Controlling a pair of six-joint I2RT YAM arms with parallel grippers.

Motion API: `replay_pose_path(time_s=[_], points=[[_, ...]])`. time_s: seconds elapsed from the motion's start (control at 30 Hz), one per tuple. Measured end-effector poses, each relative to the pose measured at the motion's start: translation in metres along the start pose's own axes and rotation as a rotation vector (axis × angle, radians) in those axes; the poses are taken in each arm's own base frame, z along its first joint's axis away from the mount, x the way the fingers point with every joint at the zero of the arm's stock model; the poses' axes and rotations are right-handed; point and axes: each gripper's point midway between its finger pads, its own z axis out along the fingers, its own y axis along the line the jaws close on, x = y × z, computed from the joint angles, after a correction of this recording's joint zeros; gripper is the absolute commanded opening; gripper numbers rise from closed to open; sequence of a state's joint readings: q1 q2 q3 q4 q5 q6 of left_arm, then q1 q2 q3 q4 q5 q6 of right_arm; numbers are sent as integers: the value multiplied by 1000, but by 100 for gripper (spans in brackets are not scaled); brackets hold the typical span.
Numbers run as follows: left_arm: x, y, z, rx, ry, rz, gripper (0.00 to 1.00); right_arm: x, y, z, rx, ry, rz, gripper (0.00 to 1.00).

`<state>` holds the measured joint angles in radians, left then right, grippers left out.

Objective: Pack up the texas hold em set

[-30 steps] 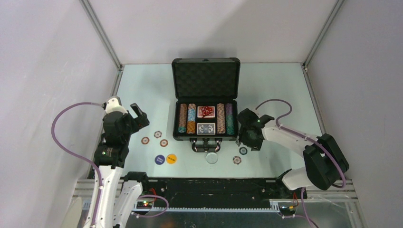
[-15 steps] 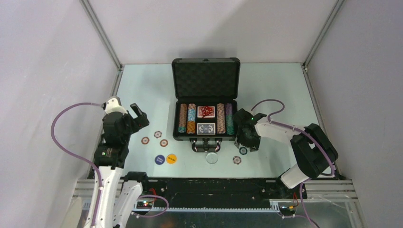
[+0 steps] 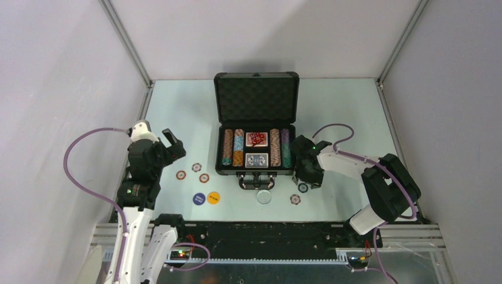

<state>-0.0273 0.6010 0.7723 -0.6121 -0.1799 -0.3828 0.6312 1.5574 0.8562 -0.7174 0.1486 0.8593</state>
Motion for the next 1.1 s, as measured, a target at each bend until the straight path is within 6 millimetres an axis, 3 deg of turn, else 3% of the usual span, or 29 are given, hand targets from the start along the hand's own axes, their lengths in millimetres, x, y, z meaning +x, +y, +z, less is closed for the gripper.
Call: replay_pose_path(time_s=[1.1], points=[[0, 0, 0, 0, 0, 0, 98, 11, 10, 1, 12, 45, -46, 60]])
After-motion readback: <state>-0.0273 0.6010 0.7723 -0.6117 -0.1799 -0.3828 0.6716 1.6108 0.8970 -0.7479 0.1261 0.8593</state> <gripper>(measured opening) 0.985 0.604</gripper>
